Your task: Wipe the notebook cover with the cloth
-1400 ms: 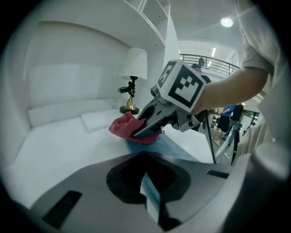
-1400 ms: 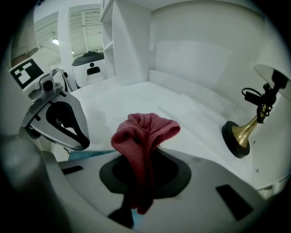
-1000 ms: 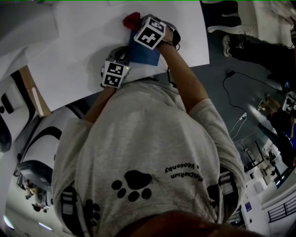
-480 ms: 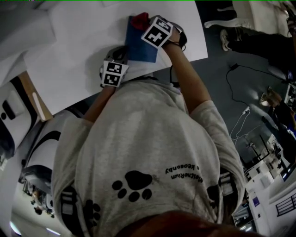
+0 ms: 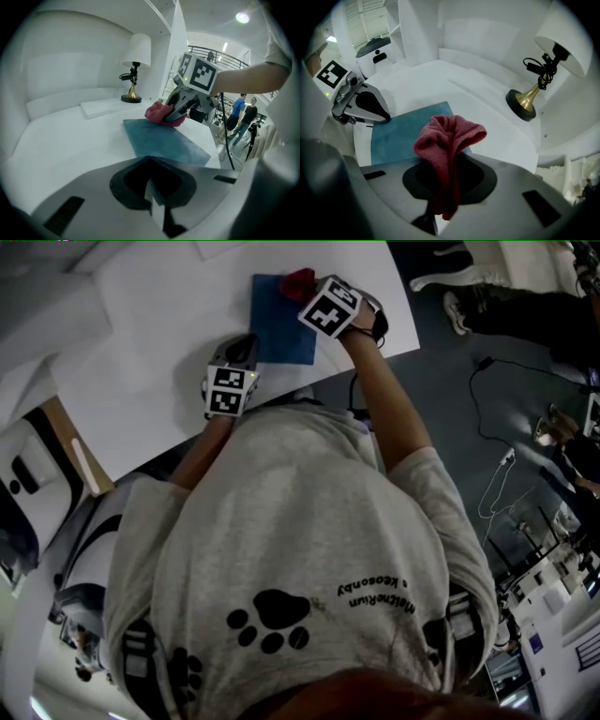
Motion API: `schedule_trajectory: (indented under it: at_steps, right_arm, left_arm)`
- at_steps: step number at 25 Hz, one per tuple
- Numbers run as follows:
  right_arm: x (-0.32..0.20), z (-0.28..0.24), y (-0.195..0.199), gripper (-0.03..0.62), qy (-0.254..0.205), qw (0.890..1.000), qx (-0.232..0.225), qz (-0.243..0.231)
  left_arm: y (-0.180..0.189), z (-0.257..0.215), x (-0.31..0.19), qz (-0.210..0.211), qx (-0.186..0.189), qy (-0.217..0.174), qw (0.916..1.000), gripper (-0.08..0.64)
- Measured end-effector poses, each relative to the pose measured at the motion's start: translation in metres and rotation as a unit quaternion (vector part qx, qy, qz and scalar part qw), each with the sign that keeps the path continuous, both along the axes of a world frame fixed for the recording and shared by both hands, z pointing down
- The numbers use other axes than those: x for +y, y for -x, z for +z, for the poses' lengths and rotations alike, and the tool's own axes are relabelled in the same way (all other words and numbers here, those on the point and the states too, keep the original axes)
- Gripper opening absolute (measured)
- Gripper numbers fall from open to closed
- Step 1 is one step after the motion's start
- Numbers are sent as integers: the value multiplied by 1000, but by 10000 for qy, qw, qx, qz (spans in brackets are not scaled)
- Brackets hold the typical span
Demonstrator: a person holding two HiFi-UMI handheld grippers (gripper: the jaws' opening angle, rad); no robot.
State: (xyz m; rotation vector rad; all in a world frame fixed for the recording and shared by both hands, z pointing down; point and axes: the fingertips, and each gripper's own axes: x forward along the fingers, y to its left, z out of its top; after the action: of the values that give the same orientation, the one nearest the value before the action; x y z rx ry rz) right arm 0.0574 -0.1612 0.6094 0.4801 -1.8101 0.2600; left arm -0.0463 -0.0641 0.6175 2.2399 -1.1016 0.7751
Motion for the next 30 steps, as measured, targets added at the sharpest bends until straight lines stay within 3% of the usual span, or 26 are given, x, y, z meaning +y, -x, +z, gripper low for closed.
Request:
schedule_trajectory:
  at_steps: [15,24,30]
  right_arm:
    - [7,3,-31,74,-133,9989,62,445]
    - [3,-15,-35,74,-629,9919,-458,1005]
    - [5,-33,-6,74,-777,9906,-810,779]
  left_arm:
    - [3,6,13,-54,161,170,9997,12]
    - [4,1,14,-159,267,91,9995,12]
    - [3,1,14,-132,247,41,9996,12]
